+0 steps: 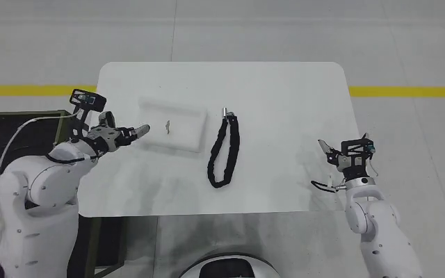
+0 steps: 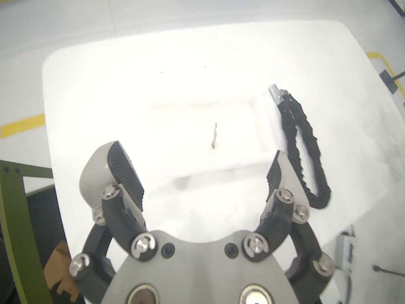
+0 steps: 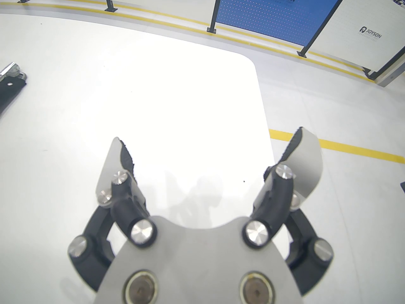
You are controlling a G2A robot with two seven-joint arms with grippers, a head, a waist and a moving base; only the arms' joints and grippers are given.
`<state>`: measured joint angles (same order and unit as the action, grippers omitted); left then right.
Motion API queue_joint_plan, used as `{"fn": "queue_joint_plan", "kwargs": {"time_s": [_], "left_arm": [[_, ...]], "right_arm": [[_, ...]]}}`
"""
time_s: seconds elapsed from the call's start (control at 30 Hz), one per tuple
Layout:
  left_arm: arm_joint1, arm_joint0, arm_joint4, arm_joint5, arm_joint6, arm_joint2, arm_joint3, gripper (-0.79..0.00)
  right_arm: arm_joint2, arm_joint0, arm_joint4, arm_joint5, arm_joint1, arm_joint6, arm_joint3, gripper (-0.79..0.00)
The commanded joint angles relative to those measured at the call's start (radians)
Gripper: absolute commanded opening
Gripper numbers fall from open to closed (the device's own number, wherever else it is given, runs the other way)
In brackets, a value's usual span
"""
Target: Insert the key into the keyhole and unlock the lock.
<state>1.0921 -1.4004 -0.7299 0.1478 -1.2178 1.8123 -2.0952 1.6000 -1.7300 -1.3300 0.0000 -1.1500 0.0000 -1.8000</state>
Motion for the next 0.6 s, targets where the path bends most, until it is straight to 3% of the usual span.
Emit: {"fn": "queue_joint_plan", "kwargs": {"time_s": [0.0,0.03,0.23,0.3,0.4,0.57], "left_arm": [[-0.012,0.167,0.01,-0.037,-0.269,-0.057,0.066,0.0],[-0.017,0.239,-0.004,-0.042,-0.318,-0.101,0.114,0.0],[-0.04,0.557,-0.016,-0.08,-0.318,-0.415,0.471,0.0],[-0.041,0.631,0.008,-0.081,-0.318,-0.513,0.575,-0.018],[-0.044,0.727,0.021,-0.091,-0.318,-0.638,0.709,-0.108],[-0.041,0.825,0.087,-0.094,-0.318,-0.781,0.83,-0.271]], "right_arm": [[0.0,0.0,0.0,0.0,0.0,0.0,0.0,0.0],[0.0,0.0,0.0,0.0,0.0,0.0,0.0,0.0],[0.0,0.0,0.0,0.0,0.0,0.0,0.0,0.0],[0.0,0.0,0.0,0.0,0.0,0.0,0.0,0.0],[0.0,0.0,0.0,0.0,0.0,0.0,0.0,0.0],[0.0,0.0,0.0,0.0,0.0,0.0,0.0,0.0]]}}
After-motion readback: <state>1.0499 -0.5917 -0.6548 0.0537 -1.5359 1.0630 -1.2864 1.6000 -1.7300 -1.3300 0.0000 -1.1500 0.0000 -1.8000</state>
